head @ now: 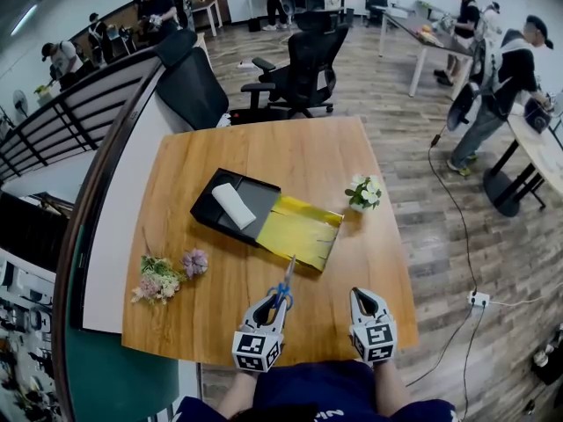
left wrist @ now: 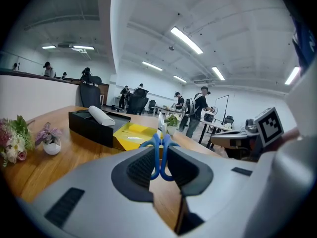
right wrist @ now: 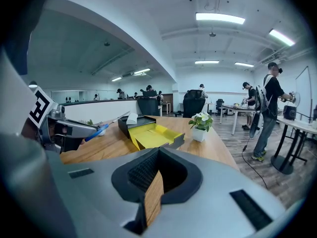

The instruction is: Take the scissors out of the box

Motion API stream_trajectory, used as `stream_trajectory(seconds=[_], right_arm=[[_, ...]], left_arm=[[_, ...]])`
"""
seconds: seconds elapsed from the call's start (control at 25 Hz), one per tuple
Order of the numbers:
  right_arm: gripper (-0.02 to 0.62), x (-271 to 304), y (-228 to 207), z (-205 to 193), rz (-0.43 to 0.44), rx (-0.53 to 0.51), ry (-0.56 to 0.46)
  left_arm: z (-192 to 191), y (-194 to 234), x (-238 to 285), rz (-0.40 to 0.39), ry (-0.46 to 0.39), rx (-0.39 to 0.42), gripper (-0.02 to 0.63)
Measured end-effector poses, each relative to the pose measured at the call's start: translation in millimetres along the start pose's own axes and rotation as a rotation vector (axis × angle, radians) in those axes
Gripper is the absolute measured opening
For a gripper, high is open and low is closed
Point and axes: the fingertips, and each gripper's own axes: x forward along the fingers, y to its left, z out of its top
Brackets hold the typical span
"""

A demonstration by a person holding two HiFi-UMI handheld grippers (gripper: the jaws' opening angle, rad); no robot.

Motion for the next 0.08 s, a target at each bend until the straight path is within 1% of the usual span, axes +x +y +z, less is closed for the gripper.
stream_trajectory(seconds=[0.08], right_arm=[[0.008,-0.2,0.5,1.0,0.002,0.003,-0.003]], left_arm=[[1.6,-0.3,0.8,-0.002,-0.002,0.002,0.084]])
